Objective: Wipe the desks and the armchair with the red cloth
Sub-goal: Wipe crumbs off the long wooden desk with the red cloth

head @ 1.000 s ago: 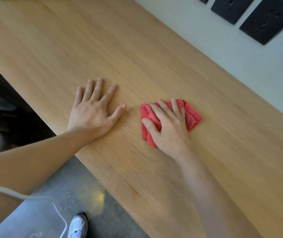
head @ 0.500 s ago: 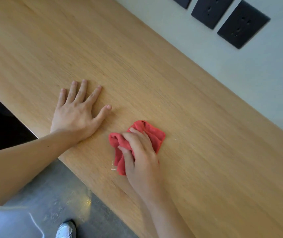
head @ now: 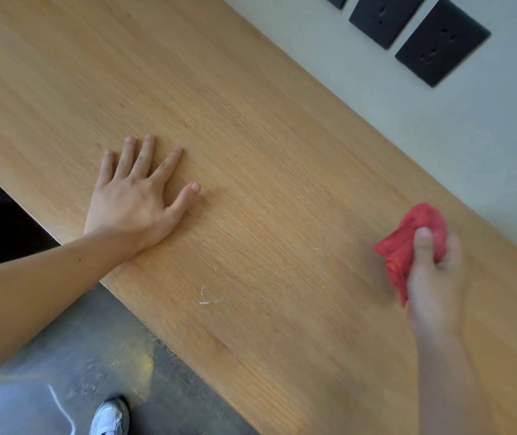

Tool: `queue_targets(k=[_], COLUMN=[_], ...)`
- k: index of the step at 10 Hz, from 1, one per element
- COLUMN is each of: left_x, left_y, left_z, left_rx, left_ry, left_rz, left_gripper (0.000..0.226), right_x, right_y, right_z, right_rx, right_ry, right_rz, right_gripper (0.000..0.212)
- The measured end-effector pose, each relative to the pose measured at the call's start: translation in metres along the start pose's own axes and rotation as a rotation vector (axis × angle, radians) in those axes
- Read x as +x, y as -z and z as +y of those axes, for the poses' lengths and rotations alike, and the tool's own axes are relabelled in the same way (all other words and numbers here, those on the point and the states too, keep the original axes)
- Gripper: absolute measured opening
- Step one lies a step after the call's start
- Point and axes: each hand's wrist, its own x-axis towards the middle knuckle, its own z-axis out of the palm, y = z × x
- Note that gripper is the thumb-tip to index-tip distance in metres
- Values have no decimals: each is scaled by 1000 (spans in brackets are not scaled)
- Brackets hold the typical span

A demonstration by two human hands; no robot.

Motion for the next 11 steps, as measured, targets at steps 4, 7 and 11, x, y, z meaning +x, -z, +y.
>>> queue_targets(k=[4,7,11], left_x=[-2,0,-1], left_y=[2,1,1], left_z=[0,0,1], left_rx=[-4,-10,-7], left_ry=[1,1,-1], left_rz=[-9,-2,2], left_gripper=[82,81,80], right_x=[-65,-122,-152], right_y=[-79,-105,-133], right_z=[-4,-30,-19], right_rx=[-315,-221,-252], right_ry=[163,255,404], right_rz=[-244,-554,-151], right_gripper=[38,42,21])
